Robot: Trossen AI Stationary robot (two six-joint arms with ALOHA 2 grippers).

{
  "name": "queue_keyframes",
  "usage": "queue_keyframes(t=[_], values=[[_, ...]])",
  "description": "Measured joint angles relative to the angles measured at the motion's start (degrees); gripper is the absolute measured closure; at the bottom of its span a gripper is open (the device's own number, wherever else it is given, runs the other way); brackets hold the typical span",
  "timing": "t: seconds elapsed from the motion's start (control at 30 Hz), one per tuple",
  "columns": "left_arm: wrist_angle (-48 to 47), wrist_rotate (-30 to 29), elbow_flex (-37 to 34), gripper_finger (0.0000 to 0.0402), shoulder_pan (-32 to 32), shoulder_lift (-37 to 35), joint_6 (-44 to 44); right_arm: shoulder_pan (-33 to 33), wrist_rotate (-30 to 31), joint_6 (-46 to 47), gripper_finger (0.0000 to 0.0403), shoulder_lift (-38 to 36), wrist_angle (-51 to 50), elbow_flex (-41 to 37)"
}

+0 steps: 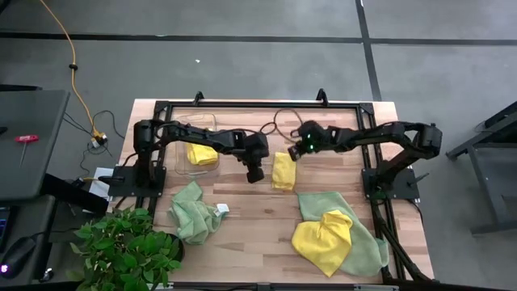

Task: Fold microfiber towels
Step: Put the top folded yellow towel into the transparent bin

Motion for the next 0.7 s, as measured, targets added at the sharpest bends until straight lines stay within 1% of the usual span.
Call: queue_keyframes(t=[0.1, 0.2, 0.3, 0.4, 0.5, 0.57, 0.63, 0.7], values=[[-0.5, 0.7, 0.0, 0.0401, 1.3, -1.3, -0.6, -3.7, -2.2, 0.7, 0.0403, -1.1, 0.6, 0.0], [1.3, 3.8, 0.0, 0.0401, 2.1, -2.2, -2.4, -5.9, -3.7, 0.1, 0.0403, -3.9, -1.9, 0.0], [5.1, 7.5, -0.1, 0.0401, 2.0, -2.3, -5.8, -6.9, -4.1, -1.3, 0.0403, -7.8, -6.3, 0.0], [14.2, 9.8, -2.2, 0.0402, 1.1, -2.3, -10.8, -7.1, -3.0, -2.0, 0.0403, -12.5, -11.9, 0.0], [23.4, 9.9, -6.7, 0.0401, 0.0, -2.3, -17.3, -7.1, -0.9, -2.6, 0.0403, -17.4, -18.2, 0.0], [27.8, 9.8, -9.4, 0.0401, -0.5, -2.7, -21.3, -7.0, 0.2, -2.4, 0.0403, -20.5, -21.7, 0.0], [30.0, 8.9, -10.8, 0.0401, -1.1, -2.8, -24.9, -7.0, 1.4, -2.3, 0.0403, -23.5, -24.4, 0.0], [29.7, 7.1, -11.4, 0.0396, -1.5, -2.8, -26.7, -7.0, 2.7, -2.1, 0.0403, -26.0, -26.3, 0.0]])
